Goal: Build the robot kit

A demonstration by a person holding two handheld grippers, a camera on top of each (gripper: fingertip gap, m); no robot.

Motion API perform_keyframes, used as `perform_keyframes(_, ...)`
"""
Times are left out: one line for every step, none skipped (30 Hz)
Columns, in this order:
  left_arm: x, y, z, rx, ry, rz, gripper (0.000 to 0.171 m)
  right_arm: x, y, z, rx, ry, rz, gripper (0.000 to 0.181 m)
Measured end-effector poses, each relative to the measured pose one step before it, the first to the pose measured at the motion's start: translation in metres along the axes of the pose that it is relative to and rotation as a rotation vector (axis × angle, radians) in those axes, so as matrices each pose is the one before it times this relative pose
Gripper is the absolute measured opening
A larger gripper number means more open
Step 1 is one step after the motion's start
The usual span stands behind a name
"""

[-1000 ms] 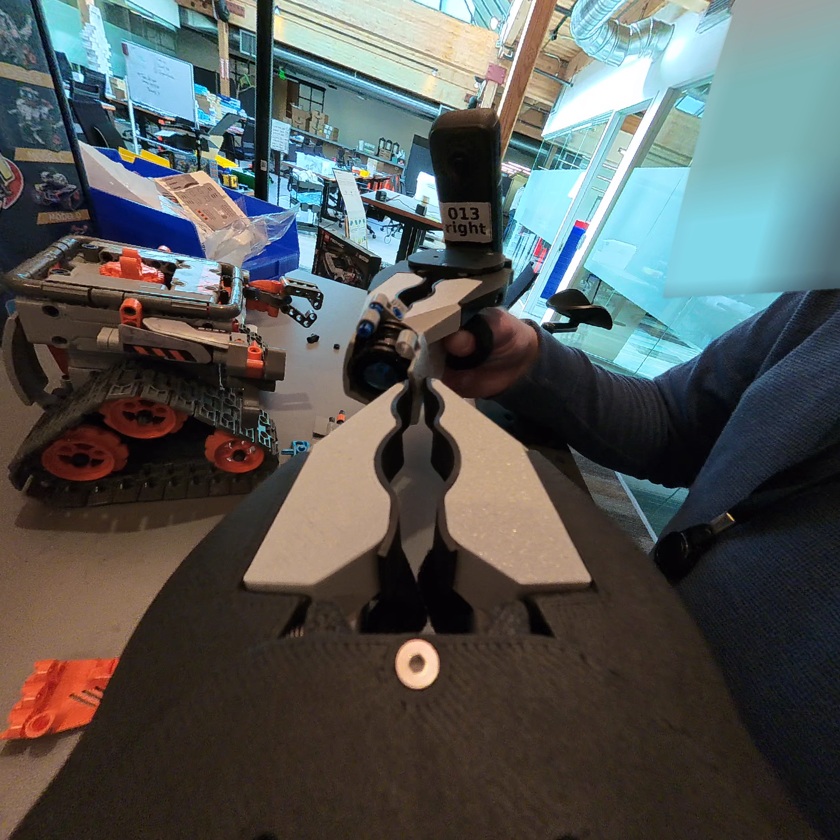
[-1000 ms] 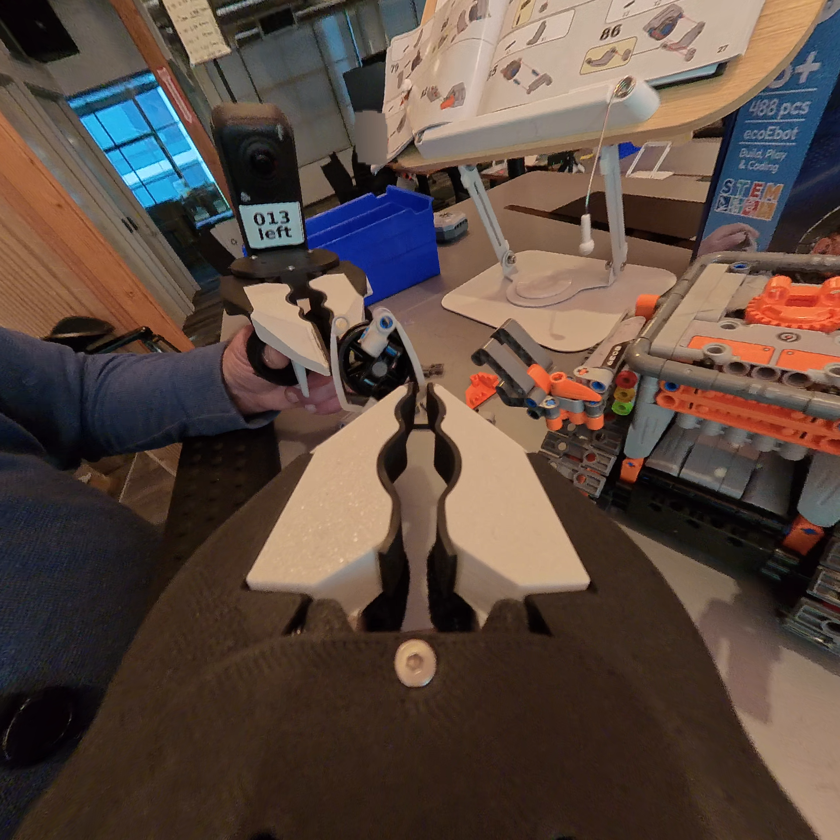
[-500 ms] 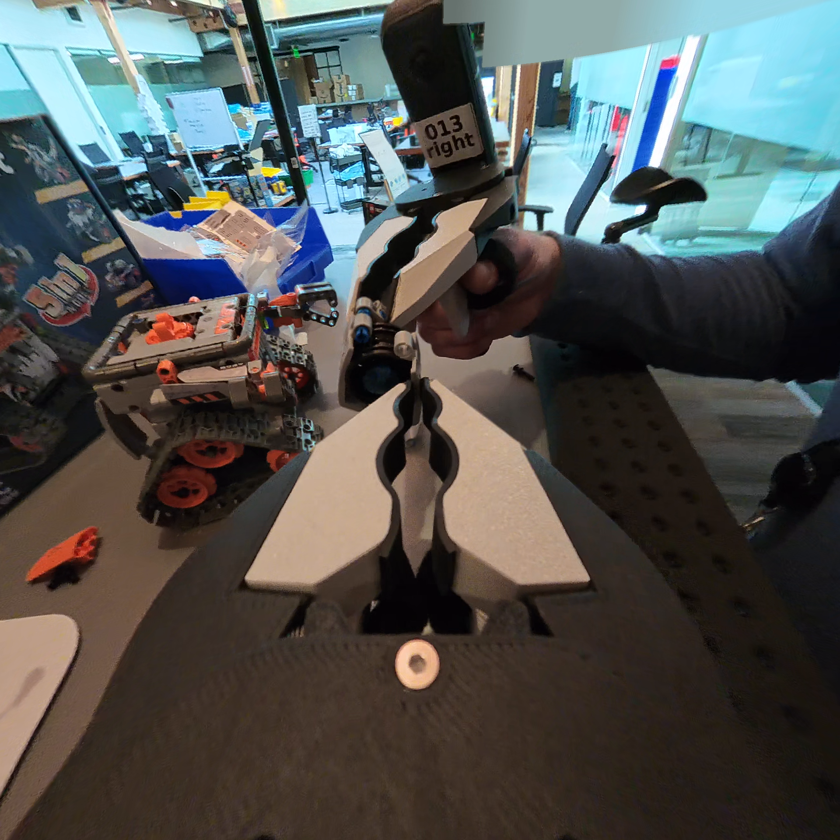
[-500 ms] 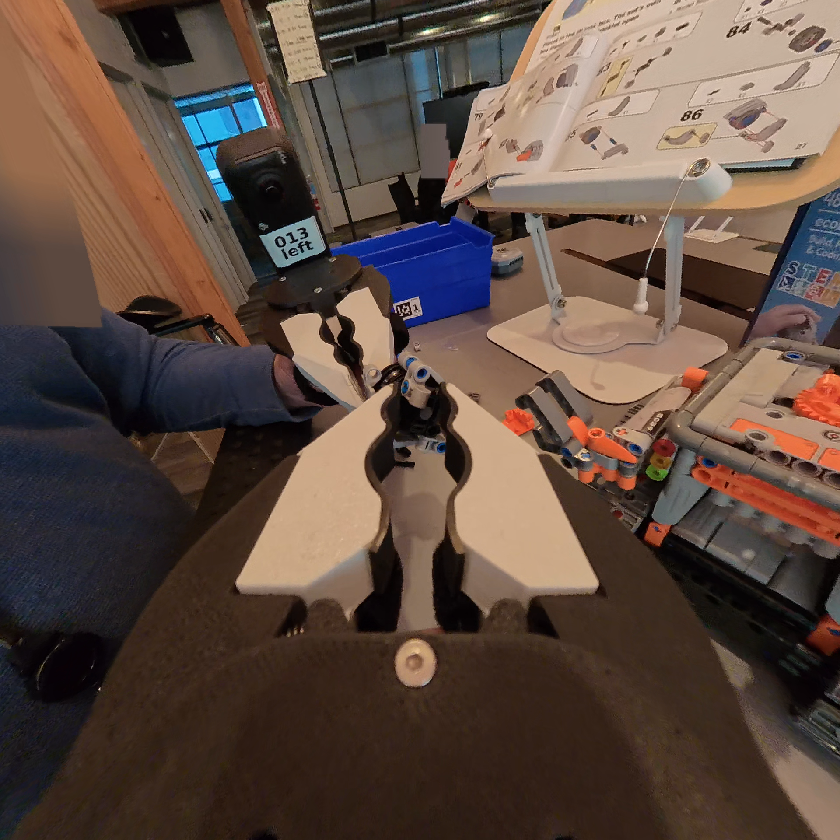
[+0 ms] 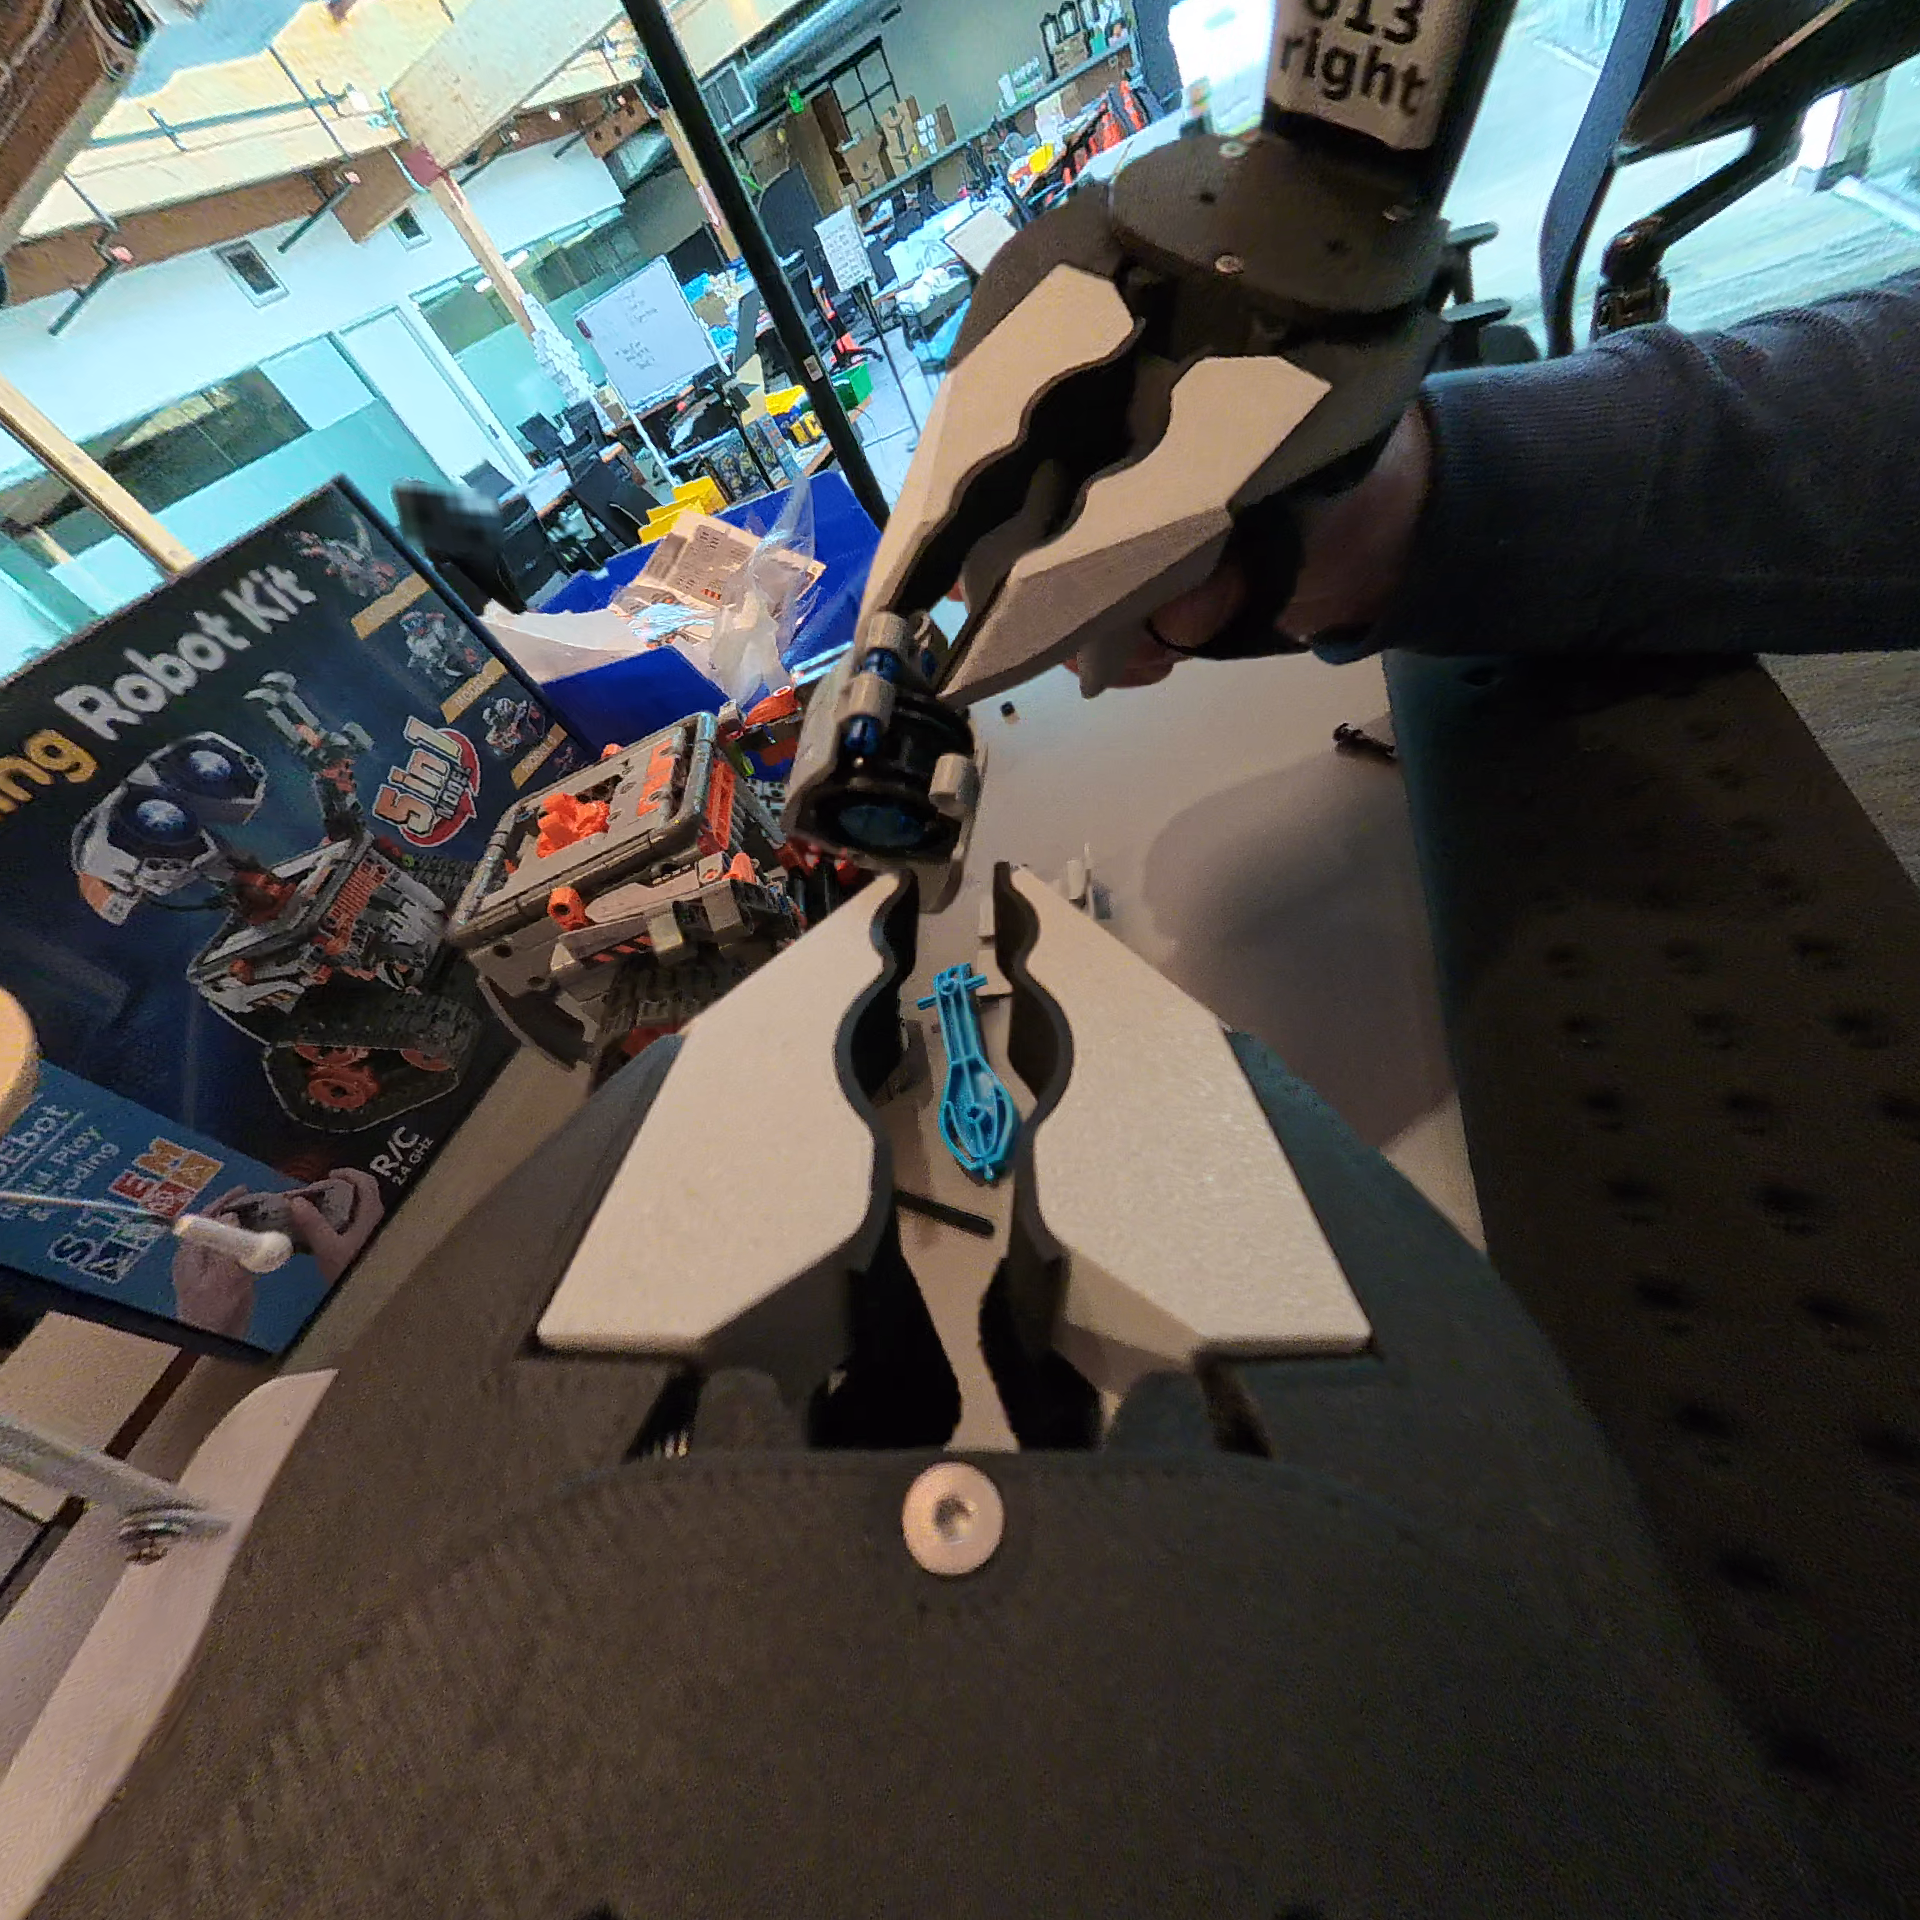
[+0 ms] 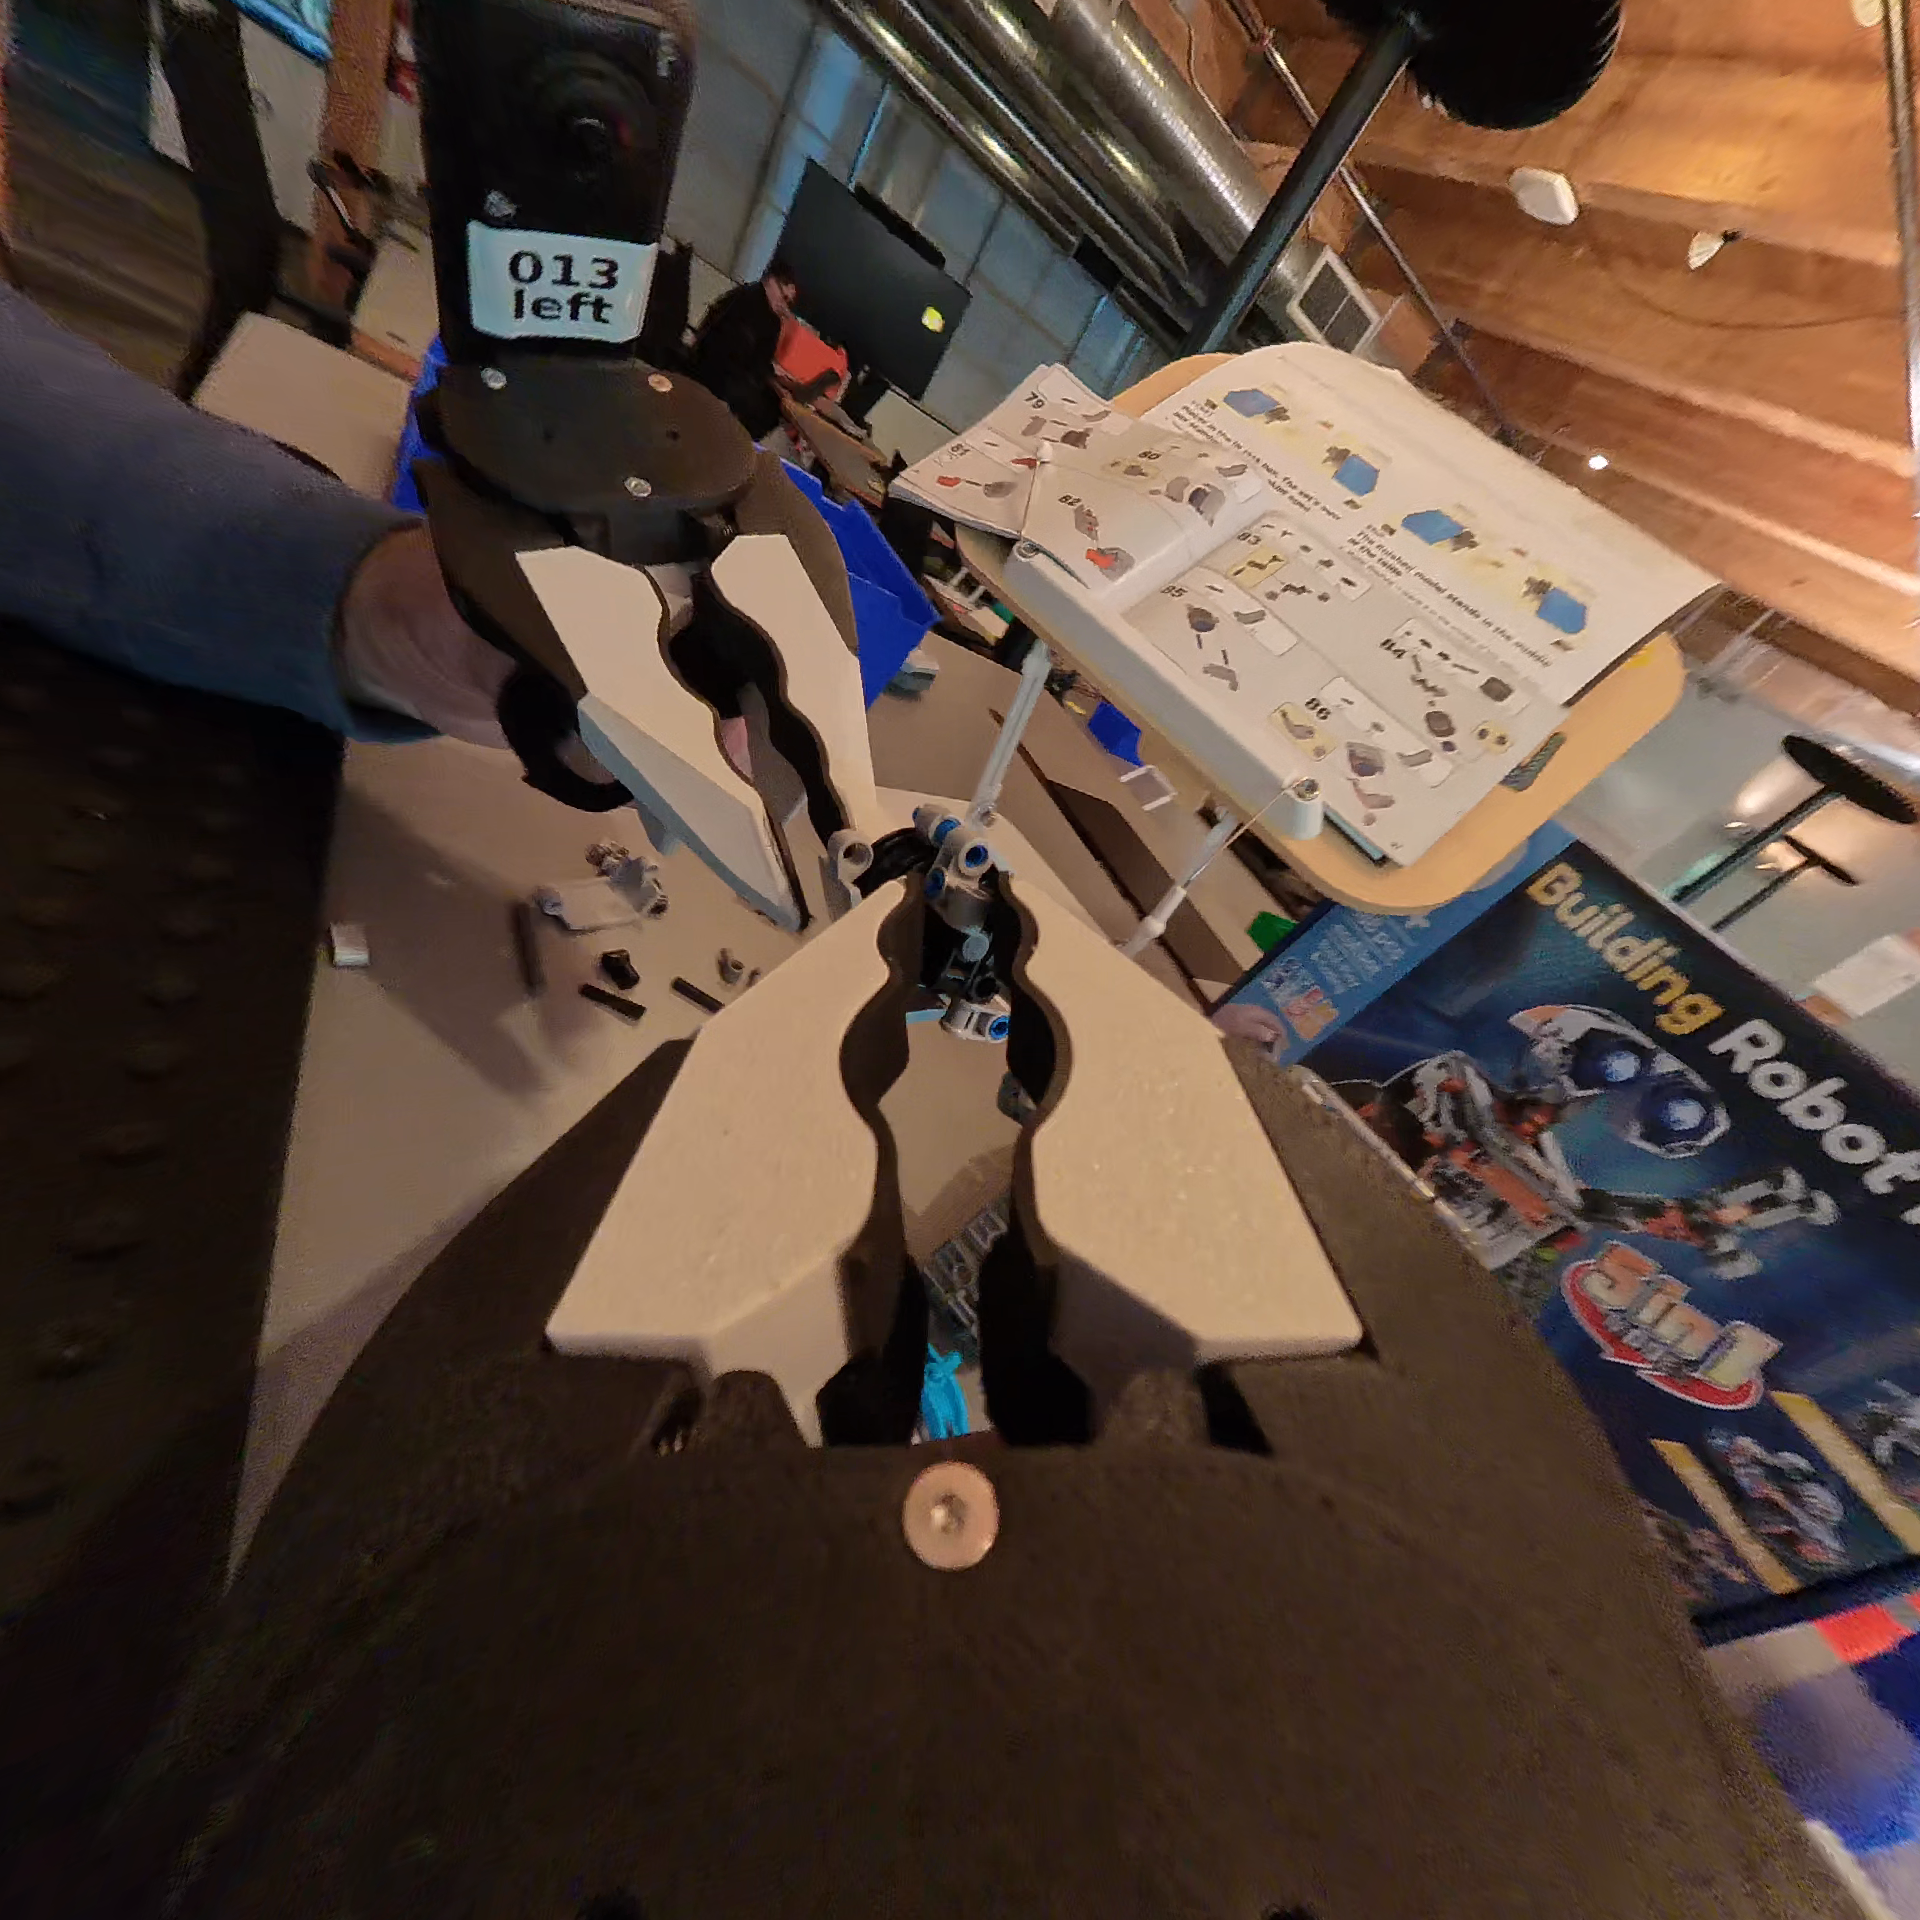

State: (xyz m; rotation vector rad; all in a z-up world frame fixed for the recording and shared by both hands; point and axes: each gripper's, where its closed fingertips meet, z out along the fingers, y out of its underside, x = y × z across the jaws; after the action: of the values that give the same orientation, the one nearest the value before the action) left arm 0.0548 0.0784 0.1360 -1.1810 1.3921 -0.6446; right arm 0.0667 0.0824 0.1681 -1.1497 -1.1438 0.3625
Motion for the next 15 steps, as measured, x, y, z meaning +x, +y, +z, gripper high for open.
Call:
perform_keyframes(-0.00075, 0.00161, 0.00001, 0.00026, 0.0084, -0.0232, 0.014, -0.00053, -0.00088, -0.00001, -0.0004, 0.0083, -0.0189, 0.010)
perform_keyframes(-0.00194, 0.00080, -0.00033, 0.00310, -0.0015, -0.0178, 0.015, -0.00150, -0.00042, 0.00038, -0.0011, -0.0040, -0.0042, 0.010)
perform_keyframes(-0.00196, -0.00036, -0.00124, 0.00670, -0.0005, -0.0122, 0.016, -0.00020, 0.00172, 0.00062, -0.0146, 0.0077, -0.0180, 0.010)
perform_keyframes(-0.00238, -0.00020, -0.00136, 0.00708, -0.0006, -0.0152, 0.018, 0.00018, 0.00330, 0.00099, -0.0295, 0.0164, -0.0391, 0.010)
perform_keyframes(-0.00304, 0.00124, -0.00067, -0.00001, -0.0033, -0.0201, 0.023, -0.00161, 0.00193, 0.00097, -0.0248, 0.0060, -0.0371, 0.010)
perform_keyframes(-0.00267, 0.00086, -0.00033, 0.00095, -0.0039, -0.0176, 0.029, -0.00135, -0.00128, 0.00068, -0.0063, 0.0087, -0.0247, 0.010)
perform_keyframes(-0.00070, -0.00048, -0.00021, 0.00627, 0.0041, -0.0131, 0.033, -0.00084, -0.00036, 0.00113, -0.0160, 0.0196, -0.0404, 0.010)
perform_keyframes(0.00062, -0.00039, 0.00039, 0.00699, 0.0098, -0.0118, 0.037, -0.00248, 0.00190, 0.00245, -0.0364, 0.0161, -0.0620, 0.010)
perform_keyframes(0.00061, 0.00122, 0.00138, -0.00087, 0.0098, -0.0165, 0.040, -0.00371, -0.00020, 0.00278, -0.0234, 0.0097, -0.0520, 0.010)
perform_keyframes(0.00107, 0.00222, 0.00174, -0.00685, 0.0136, -0.0185, 0.042, -0.00255, -0.00093, 0.00317, -0.0180, 0.0165, -0.0407, 0.010)
perform_keyframes(0.00049, 0.00195, 0.00133, -0.00533, 0.0091, -0.0128, 0.042, -0.00362, 0.00046, 0.00345, -0.0276, 0.0087, -0.0485, 0.010)
perform_keyframes(0.00090, 0.00159, 0.00096, -0.00444, 0.0107, -0.0102, 0.041, -0.00347, -0.00010, 0.00312, -0.0231, 0.0065, -0.0498, 0.010)
perform_keyframes(-0.00053, 0.00122, 0.00067, -0.00106, 0.0028, -0.0129, 0.042, -0.00136, -0.00108, 0.00241, -0.0152, 0.0143, -0.0344, 0.009)
perform_keyframes(-0.00088, 0.00011, -0.00013, 0.00443, 0.0017, -0.0143, 0.039, -0.00157, -0.00223, 0.00190, -0.0082, 0.0101, -0.0319, 0.009)
perform_keyframes(-0.00065, 0.00041, -0.00068, 0.00309, 0.0059, -0.0132, 0.038, -0.00077, -0.00177, 0.00152, -0.0118, 0.0111, -0.0310, 0.009)
